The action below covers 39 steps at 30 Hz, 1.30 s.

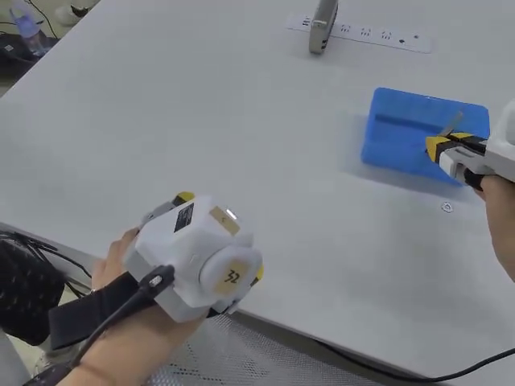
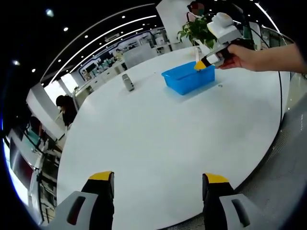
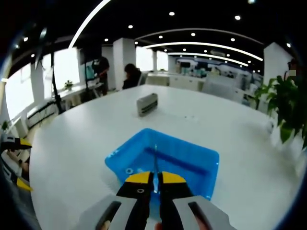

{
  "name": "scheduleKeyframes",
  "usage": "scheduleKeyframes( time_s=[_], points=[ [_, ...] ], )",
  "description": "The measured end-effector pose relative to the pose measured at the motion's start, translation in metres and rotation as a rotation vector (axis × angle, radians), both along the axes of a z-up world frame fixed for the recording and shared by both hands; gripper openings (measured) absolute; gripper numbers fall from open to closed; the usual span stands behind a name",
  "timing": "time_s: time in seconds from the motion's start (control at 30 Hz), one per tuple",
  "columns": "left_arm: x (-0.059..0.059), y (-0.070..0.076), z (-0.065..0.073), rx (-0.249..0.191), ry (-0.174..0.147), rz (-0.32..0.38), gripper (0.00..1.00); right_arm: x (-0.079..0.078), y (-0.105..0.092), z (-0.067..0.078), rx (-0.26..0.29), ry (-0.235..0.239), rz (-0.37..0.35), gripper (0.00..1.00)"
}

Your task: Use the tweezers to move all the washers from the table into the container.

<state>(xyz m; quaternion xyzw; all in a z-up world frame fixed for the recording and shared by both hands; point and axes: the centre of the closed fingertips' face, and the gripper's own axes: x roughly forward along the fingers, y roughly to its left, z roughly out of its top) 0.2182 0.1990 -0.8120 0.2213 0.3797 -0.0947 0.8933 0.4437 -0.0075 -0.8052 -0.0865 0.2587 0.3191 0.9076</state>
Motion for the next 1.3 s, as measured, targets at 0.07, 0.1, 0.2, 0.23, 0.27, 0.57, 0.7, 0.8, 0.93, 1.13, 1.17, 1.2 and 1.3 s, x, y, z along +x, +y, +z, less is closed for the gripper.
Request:
scheduleKeyframes(
  time_s=[0.07,0.1,0.2,0.23,0.27,0.57,0.7,0.8,0.93,1.13,1.17,1.2,1.3],
  points=[
    [0.0,0.0,0.0,-0.002,0.0,0.0,0.76,0.0,0.0,0.0,0.002,0.001,0.0,0.02],
    [0.0,0.0,0.0,-0.001,0.001,-0.001,0.76,-0.001,-0.001,0.0,0.001,-0.002,0.0,0.02],
    [0.0,-0.001,0.0,0.001,0.002,-0.004,0.76,-0.002,-0.002,-0.001,0.0,-0.008,0.001,0.02],
    [0.0,-0.001,-0.001,0.0,0.003,-0.004,0.76,-0.003,-0.002,0.0,0.002,-0.009,-0.001,0.02],
    [0.0,-0.001,-0.002,0.0,0.003,-0.004,0.76,-0.003,-0.002,0.0,0.007,-0.011,-0.005,0.02],
    [0.002,0.0,-0.005,0.003,0.002,-0.006,0.75,-0.004,-0.008,-0.001,0.027,-0.01,-0.028,0.02],
    [0.002,0.001,-0.005,0.005,0.001,-0.003,0.75,-0.004,-0.006,-0.001,0.02,-0.008,-0.015,0.03],
    [0.002,0.002,-0.005,0.005,-0.001,0.004,0.75,-0.003,-0.006,-0.001,0.015,-0.009,-0.017,0.03],
    [0.003,0.003,-0.004,0.006,-0.005,0.007,0.75,-0.003,-0.006,-0.001,0.02,-0.002,-0.023,0.04],
    [0.003,0.003,-0.003,0.004,-0.009,0.008,0.75,-0.005,-0.004,0.005,0.05,0.006,-0.021,0.04],
    [0.003,0.003,-0.003,0.004,-0.01,0.009,0.75,-0.005,-0.004,0.006,0.05,0.003,-0.022,0.04],
    [0.003,0.003,-0.003,0.005,-0.009,0.009,0.75,-0.005,-0.004,0.007,0.052,0.001,-0.024,0.04],
    [0.003,0.002,-0.003,0.007,-0.008,0.004,0.75,-0.004,-0.004,0.009,0.045,-0.007,-0.025,0.03]
  ],
)
